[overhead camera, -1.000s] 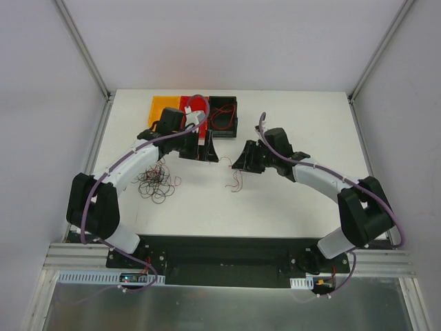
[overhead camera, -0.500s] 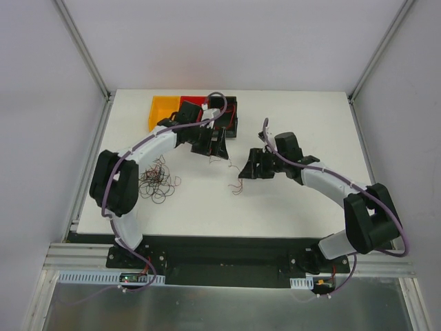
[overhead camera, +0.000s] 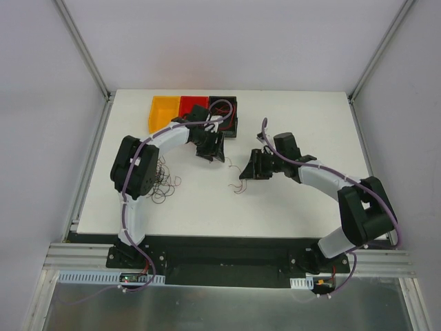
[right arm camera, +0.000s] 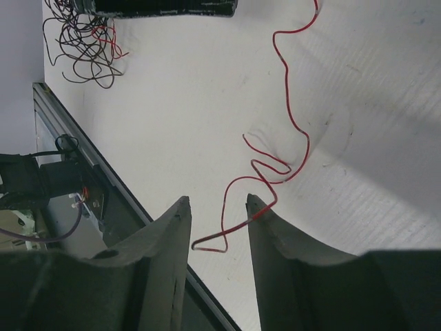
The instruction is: Untangle the cables
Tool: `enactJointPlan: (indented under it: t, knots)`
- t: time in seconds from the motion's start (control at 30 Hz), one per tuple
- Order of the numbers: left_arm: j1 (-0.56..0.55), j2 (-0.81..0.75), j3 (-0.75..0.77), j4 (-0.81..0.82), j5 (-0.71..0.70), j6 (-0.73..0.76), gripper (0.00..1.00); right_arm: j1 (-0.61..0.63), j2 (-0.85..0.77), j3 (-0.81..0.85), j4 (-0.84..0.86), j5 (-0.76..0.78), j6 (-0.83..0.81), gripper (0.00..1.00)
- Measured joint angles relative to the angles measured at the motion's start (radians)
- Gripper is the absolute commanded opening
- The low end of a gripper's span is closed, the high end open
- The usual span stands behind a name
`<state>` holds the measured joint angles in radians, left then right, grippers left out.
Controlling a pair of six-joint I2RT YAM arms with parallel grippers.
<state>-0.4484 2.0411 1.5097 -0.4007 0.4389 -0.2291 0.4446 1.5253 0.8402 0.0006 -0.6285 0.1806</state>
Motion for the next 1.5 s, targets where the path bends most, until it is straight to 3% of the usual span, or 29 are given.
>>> enactJointPlan:
  t: [0.23,0.4,0.47,0.53,0.6,0.67,0.77,1.0,1.3,1.5]
  knots:
    - [-0.016,-0.006,-0.080,0.063,0.112,-0.061,0.41,0.000,0.045,0.000,0.034,0.041,0.030,0.31]
    - [-0.050,-0.102,-0.265,0.168,0.186,-0.180,0.42,0.000,0.071,0.000,0.047,0.084,0.062,0.31]
    - [-0.063,-0.155,-0.323,0.202,0.211,-0.227,0.49,0.000,0.076,0.000,0.053,0.098,0.068,0.33]
    - [-0.076,-0.214,-0.372,0.245,0.232,-0.269,0.64,0.000,0.081,0.000,0.056,0.106,0.069,0.38]
    - [-0.083,-0.271,-0.403,0.275,0.245,-0.301,0.77,0.000,0.085,0.001,0.051,0.113,0.066,0.49]
    - [-0.087,-0.321,-0.421,0.295,0.253,-0.319,0.85,0.000,0.088,0.003,0.038,0.118,0.053,0.63]
    - [-0.084,-0.399,-0.431,0.293,0.257,-0.329,0.96,0.000,0.088,0.009,-0.007,0.133,0.025,0.75]
    - [-0.029,-0.517,-0.431,0.190,0.189,-0.267,0.95,0.015,0.037,0.014,-0.152,0.230,-0.017,0.89]
    - [0.026,-0.632,-0.430,0.105,0.162,-0.220,0.94,0.060,-0.055,0.088,-0.351,0.429,0.022,0.92]
    - [0.042,-0.713,-0.335,0.063,0.135,-0.189,0.95,0.120,-0.055,0.122,-0.435,0.567,0.105,0.95]
